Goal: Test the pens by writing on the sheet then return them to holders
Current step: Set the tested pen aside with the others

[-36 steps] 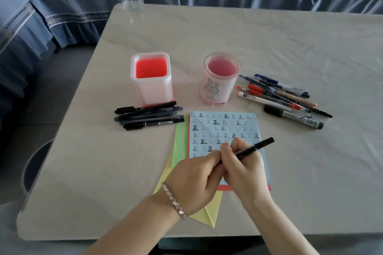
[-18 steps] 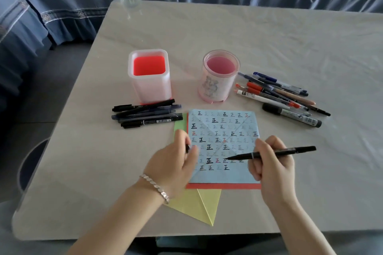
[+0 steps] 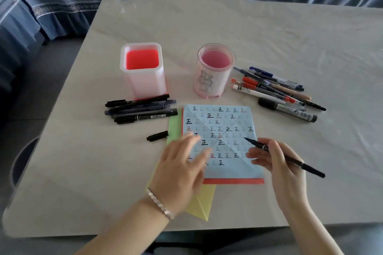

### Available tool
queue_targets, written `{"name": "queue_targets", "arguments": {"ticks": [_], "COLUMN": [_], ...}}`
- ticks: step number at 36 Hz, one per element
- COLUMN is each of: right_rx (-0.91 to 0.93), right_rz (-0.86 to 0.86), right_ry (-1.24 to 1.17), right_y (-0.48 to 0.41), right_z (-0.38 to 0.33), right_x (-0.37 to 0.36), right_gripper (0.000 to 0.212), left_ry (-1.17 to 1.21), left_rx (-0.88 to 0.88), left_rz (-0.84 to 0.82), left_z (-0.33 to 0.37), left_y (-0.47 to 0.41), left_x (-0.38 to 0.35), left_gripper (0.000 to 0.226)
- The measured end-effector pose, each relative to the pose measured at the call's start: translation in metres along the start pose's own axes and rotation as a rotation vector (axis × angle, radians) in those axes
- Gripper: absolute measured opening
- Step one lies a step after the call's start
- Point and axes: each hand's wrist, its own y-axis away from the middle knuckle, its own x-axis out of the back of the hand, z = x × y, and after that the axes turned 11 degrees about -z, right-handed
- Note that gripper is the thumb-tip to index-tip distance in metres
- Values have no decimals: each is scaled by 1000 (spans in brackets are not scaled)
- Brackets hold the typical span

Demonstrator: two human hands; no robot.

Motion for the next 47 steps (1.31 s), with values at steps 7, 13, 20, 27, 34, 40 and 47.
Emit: {"name": "queue_targets", "arguments": {"ticks": [7,13,20,27,34,40,47], "right_rx": [86,109,140,200,226,241,248], "right_rz": [42,128,193,217,204,189,178], "right_ry": [106,159,281,359,346,381,382], "right_y": [0,0,-5,-4,-3,-4,-4], "right_z": [3,15,33,40,41,44,44], "right_x": [-12,-24,-34,-36,-35,-35,-35], "right_gripper": [23,42,47,50,39,44,48], "left_ry": [-41,-58,-2,30,33,28,19], "left_rx": [-117,-114,-93,-88,-89,-85,-80], "left_rz": [-287,-335,-303,-280,-288,-288,-295], "left_z": [21,16,18,18,17,18,18], "left_y": [17,17,17,17,17,17,17], "left_x": [-22,-26,-29,-30,-29,-29,-29], "left_gripper": [41,41,39,39,39,39,39]}}
